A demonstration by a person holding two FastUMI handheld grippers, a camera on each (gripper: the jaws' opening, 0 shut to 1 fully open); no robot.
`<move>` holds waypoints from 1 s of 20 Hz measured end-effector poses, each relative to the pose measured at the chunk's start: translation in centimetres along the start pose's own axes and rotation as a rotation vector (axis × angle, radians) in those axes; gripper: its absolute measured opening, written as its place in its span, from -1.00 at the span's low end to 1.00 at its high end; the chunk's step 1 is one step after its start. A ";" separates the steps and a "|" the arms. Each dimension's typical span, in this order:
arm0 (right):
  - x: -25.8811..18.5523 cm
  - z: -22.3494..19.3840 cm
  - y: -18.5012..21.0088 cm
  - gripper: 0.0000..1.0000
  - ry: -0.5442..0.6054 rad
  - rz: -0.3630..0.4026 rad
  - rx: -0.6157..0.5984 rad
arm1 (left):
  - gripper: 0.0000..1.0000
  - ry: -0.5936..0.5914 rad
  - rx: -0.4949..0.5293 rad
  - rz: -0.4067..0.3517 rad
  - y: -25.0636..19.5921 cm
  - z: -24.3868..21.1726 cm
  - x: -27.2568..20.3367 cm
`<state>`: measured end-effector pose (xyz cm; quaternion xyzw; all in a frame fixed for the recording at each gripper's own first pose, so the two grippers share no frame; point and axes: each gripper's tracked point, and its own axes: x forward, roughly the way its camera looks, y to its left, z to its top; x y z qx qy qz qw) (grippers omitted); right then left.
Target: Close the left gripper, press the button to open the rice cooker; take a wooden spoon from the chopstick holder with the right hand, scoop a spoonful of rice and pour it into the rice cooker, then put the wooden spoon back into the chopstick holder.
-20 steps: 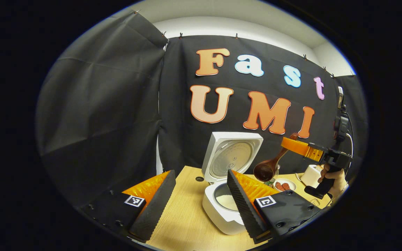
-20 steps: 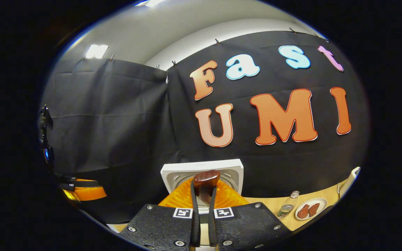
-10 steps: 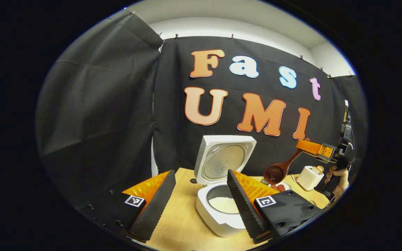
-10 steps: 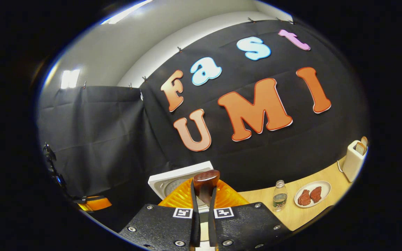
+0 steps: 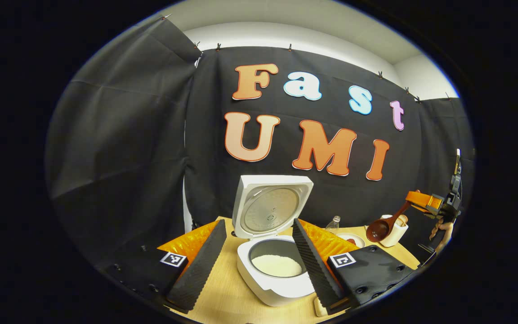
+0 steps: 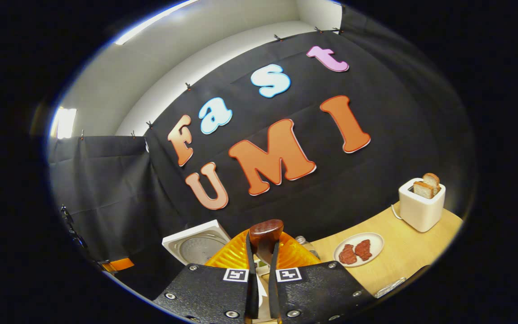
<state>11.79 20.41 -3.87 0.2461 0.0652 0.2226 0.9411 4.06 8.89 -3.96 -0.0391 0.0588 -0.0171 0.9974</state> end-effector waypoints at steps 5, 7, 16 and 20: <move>-4.4 0.0 -7.7 -0.84 0.006 -0.150 -0.014 | 1.00 -0.004 -0.006 -0.011 -1.9 0.0 0.4; -6.1 -0.3 -10.4 -0.84 0.014 -0.200 -0.011 | 1.00 -0.003 -0.013 -0.027 -2.8 -0.1 0.4; -9.9 -6.5 -19.5 -0.84 0.102 -0.355 0.029 | 1.00 0.017 0.011 -0.048 -4.8 -0.5 0.0; -10.1 -9.3 -21.8 -0.84 0.147 -0.376 0.080 | 1.00 0.026 0.022 -0.043 -5.3 -0.6 -0.7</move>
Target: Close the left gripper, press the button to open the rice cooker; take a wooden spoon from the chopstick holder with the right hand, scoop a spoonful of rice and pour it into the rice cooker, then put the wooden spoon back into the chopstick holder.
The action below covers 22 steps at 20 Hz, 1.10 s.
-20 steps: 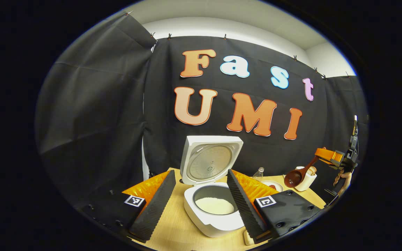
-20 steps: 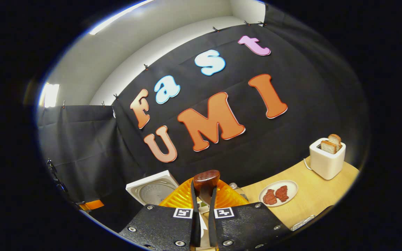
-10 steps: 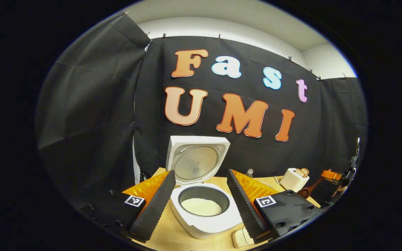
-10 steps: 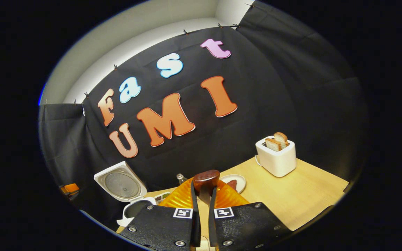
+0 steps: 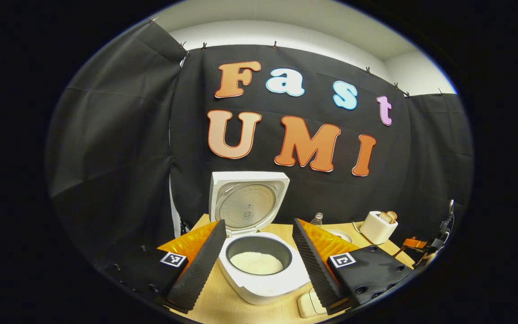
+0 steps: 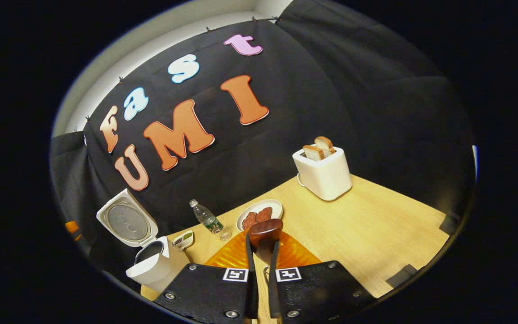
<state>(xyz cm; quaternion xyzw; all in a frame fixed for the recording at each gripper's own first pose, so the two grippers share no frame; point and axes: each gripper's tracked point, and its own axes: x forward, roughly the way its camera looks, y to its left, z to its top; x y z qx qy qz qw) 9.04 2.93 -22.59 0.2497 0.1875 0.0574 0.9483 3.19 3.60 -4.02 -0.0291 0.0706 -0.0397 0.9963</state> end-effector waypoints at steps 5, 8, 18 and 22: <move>1.2 -2.7 -1.4 -0.84 0.070 0.004 0.081 | 1.00 0.009 -0.002 0.005 -0.3 -0.1 -0.5; 1.7 -2.7 -2.5 -0.84 0.069 -0.021 0.115 | 0.99 0.010 0.004 0.011 -0.4 -0.3 -0.8; -0.5 -3.0 -4.4 0.47 0.083 -0.110 0.102 | 0.99 -0.046 0.023 -0.013 -2.1 2.9 -0.2; -2.7 -1.1 -3.9 0.89 0.039 -0.142 0.040 | 0.94 -0.067 0.030 -0.001 -2.3 6.0 2.1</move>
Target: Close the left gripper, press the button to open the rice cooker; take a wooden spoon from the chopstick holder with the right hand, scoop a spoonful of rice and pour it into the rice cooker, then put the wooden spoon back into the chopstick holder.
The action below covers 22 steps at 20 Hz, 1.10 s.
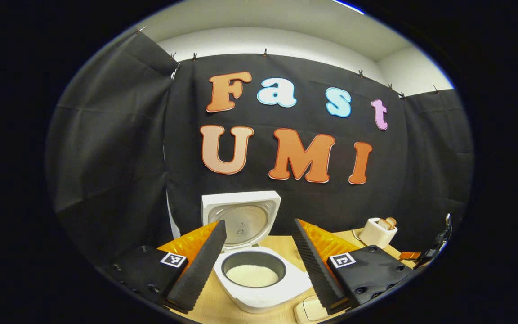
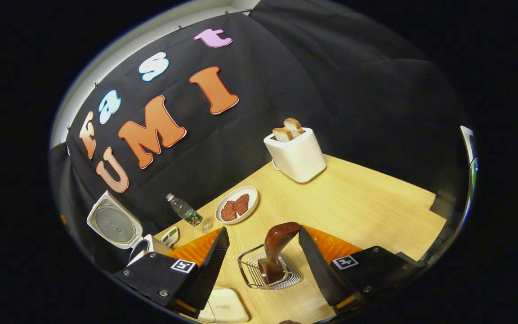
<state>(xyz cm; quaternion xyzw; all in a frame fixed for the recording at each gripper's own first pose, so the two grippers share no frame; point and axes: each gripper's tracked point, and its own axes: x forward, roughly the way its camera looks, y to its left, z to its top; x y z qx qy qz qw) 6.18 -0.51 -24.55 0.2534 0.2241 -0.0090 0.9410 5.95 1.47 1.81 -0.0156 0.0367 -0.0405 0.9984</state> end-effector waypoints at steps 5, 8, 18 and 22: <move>-3.3 2.7 0.8 0.89 -0.062 -0.006 -0.018 | 0.99 -0.019 -0.016 0.002 -0.3 4.1 5.0; -4.8 3.8 0.8 0.89 -0.091 -0.015 -0.005 | 1.00 -0.015 -0.003 -0.014 -1.0 5.8 9.1; -7.0 6.5 -2.4 0.89 -0.141 -0.102 0.000 | 0.99 0.116 0.015 0.067 2.5 2.4 23.8; -7.3 7.6 -3.3 0.89 -0.155 -0.131 -0.008 | 0.99 0.207 -0.016 0.051 2.7 -0.8 27.2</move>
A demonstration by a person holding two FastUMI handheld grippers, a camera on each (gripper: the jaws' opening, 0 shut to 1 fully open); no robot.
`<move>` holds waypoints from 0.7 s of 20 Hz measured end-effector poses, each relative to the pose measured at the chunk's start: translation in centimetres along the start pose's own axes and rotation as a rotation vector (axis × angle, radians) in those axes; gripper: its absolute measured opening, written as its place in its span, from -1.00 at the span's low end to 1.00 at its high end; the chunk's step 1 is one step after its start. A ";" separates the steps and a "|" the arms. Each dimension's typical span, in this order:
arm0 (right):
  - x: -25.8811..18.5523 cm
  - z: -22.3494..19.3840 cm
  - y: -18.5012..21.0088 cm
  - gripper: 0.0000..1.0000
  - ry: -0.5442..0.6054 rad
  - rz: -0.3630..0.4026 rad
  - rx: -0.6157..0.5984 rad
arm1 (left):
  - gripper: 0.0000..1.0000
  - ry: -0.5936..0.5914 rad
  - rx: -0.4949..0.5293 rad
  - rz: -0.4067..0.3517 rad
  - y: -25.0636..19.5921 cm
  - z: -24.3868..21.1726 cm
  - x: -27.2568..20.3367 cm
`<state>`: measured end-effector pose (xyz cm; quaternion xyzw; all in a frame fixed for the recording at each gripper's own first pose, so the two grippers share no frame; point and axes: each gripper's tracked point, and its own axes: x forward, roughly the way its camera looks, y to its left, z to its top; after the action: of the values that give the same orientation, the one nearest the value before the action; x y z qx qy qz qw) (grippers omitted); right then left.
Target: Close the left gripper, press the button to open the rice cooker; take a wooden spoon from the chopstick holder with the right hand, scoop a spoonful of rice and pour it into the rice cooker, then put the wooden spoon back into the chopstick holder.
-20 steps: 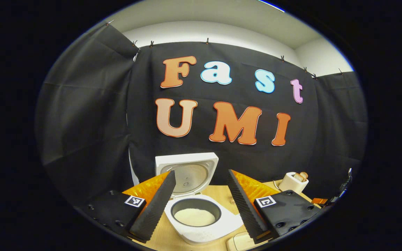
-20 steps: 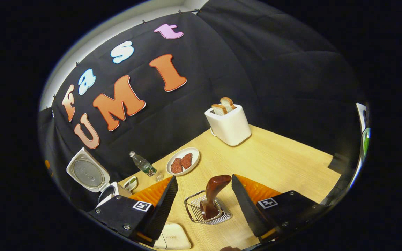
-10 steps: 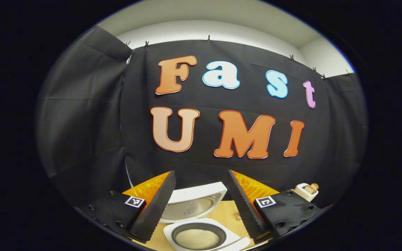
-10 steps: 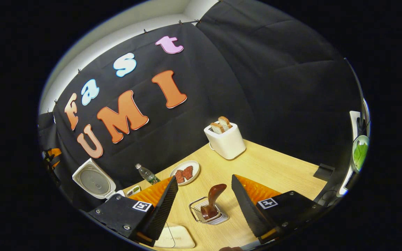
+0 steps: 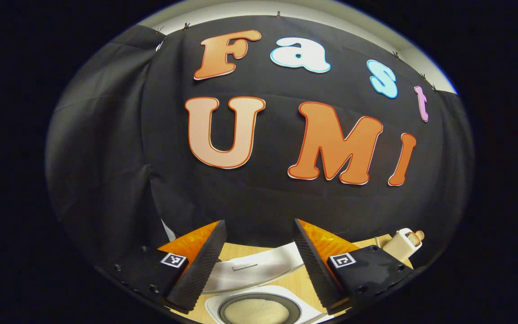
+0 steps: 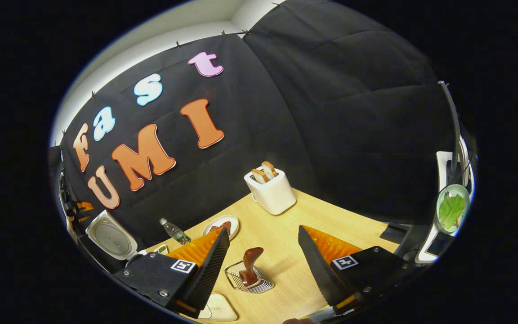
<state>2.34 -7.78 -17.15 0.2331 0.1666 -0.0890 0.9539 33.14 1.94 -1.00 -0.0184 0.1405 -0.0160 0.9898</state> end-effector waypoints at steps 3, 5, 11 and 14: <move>0.2 0.5 0.3 0.89 -0.006 -0.001 0.000 | 0.99 0.051 0.043 0.048 1.3 -1.4 1.8; 0.2 0.4 0.9 0.89 0.004 0.010 0.018 | 0.99 0.086 0.043 0.068 1.9 -2.5 2.4; -0.1 0.4 3.3 0.89 0.017 0.060 0.002 | 1.00 0.125 -0.026 -0.014 0.6 -3.9 1.3; -0.1 0.7 4.5 0.89 0.006 0.087 -0.007 | 1.00 0.149 -0.047 -0.070 -0.6 -5.3 -1.0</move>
<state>3.55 -4.17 -14.65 0.2370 0.1594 -0.0464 0.9572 30.74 1.16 -5.75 -0.0454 0.2132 -0.0487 0.9747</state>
